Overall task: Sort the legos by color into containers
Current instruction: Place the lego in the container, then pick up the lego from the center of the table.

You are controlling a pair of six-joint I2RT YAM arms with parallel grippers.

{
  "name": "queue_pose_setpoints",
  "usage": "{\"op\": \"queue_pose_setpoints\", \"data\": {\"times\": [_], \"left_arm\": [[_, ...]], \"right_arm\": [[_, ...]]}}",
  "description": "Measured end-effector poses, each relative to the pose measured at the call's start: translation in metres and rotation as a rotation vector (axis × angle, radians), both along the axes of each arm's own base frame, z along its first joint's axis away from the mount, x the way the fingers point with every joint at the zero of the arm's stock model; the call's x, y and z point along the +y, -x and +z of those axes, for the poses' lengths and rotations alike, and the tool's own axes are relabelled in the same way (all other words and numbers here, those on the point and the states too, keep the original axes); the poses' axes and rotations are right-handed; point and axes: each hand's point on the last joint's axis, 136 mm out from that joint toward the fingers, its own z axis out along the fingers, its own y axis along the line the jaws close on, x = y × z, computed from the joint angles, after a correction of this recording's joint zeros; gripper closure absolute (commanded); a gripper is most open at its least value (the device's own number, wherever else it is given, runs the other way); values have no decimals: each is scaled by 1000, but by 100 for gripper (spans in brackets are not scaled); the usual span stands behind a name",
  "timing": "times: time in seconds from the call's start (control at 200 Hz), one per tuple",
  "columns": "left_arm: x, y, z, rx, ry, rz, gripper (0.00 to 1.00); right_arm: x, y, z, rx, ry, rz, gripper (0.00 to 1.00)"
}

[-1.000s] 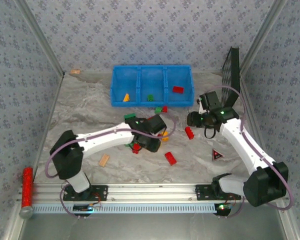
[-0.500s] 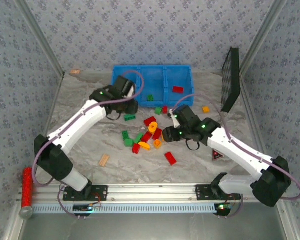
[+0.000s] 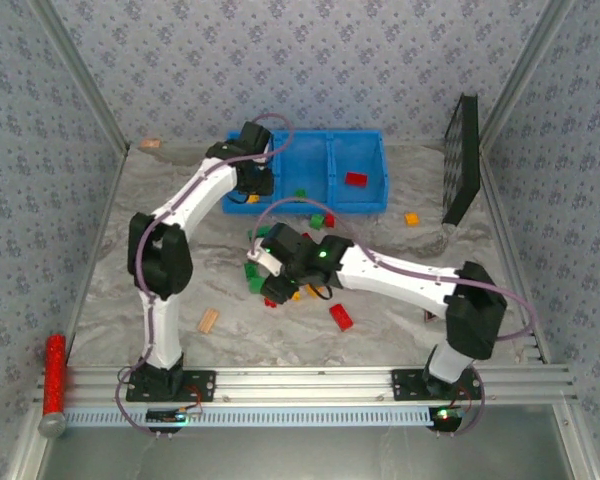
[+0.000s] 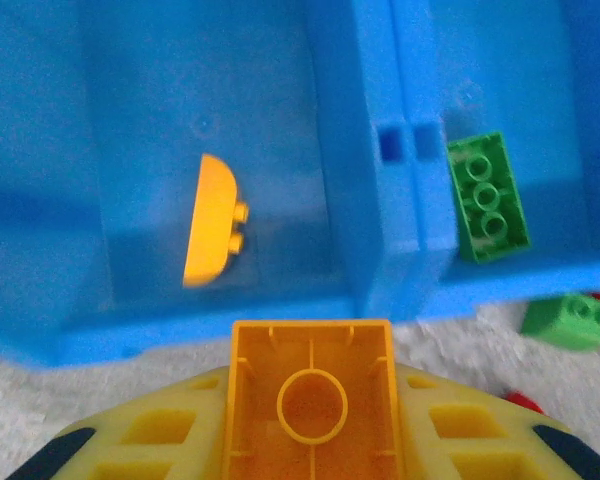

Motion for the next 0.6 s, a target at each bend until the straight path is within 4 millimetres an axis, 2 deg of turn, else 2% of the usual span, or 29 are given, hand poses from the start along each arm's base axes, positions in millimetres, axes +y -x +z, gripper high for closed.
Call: {"op": "queue_pose_setpoints", "data": {"times": [0.135, 0.22, 0.395, 0.6], "left_arm": [[0, -26, -13, 9, 0, 19, 65], [0, -34, -17, 14, 4, 25, 64], [-2, -36, -21, 31, 12, 21, 59], [3, -36, -26, 51, 17, 30, 47]], "right_arm": [[27, -1, -12, -9, 37, 92, 41], [41, -1, -21, -5, 53, 136, 40], [56, 1, -45, 13, 99, 199, 40], [59, 0, -67, 32, 155, 230, 40]]}}
